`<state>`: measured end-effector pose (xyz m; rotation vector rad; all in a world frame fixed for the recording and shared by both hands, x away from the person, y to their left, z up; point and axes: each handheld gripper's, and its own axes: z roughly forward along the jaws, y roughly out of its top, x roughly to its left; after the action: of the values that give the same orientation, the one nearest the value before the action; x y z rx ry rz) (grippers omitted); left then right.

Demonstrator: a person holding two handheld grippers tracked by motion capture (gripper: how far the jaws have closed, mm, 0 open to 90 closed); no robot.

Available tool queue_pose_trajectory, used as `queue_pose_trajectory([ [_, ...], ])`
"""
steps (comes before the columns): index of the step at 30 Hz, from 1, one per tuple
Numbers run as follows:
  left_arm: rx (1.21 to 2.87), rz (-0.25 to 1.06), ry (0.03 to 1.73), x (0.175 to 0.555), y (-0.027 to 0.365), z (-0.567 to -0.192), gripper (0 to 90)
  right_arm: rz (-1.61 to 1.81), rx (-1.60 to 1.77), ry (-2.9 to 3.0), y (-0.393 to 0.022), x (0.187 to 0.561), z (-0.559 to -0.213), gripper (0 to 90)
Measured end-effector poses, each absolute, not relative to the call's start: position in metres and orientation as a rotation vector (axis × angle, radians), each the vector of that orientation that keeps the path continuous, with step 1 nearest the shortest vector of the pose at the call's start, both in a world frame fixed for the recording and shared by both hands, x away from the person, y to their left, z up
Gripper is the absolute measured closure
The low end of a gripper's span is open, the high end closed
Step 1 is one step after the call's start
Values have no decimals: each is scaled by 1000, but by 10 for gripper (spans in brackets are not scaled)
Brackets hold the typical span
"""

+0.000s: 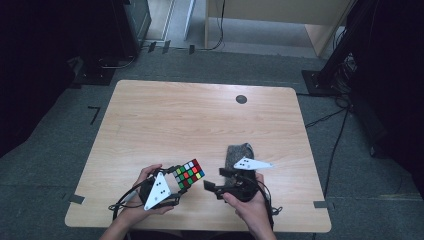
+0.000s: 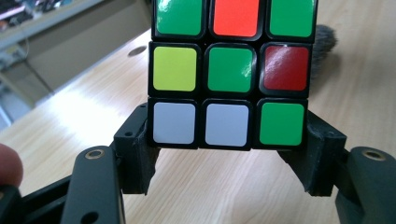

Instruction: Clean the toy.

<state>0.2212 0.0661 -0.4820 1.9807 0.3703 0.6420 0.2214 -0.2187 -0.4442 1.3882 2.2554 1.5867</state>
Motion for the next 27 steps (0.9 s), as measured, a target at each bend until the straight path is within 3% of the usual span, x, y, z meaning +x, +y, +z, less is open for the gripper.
queue_pose_trajectory([
  [5,1982,548,379,224,67,-480,341,999,1356,1992,-233,229,-475,238],
  [12,1957,471,433,230,73,-478,341,909,1526,2037,-251,247,-511,390],
  [14,1952,461,443,230,74,-476,341,875,1510,2032,-250,246,-511,455],
  [16,1954,462,450,230,74,-475,340,849,1513,2018,-249,245,-510,594],
  [20,1955,441,473,232,73,-475,340,897,1535,2005,-252,242,-507,725],
  [27,2016,468,469,232,68,-477,341,1387,1347,1977,-236,217,-460,733],
])
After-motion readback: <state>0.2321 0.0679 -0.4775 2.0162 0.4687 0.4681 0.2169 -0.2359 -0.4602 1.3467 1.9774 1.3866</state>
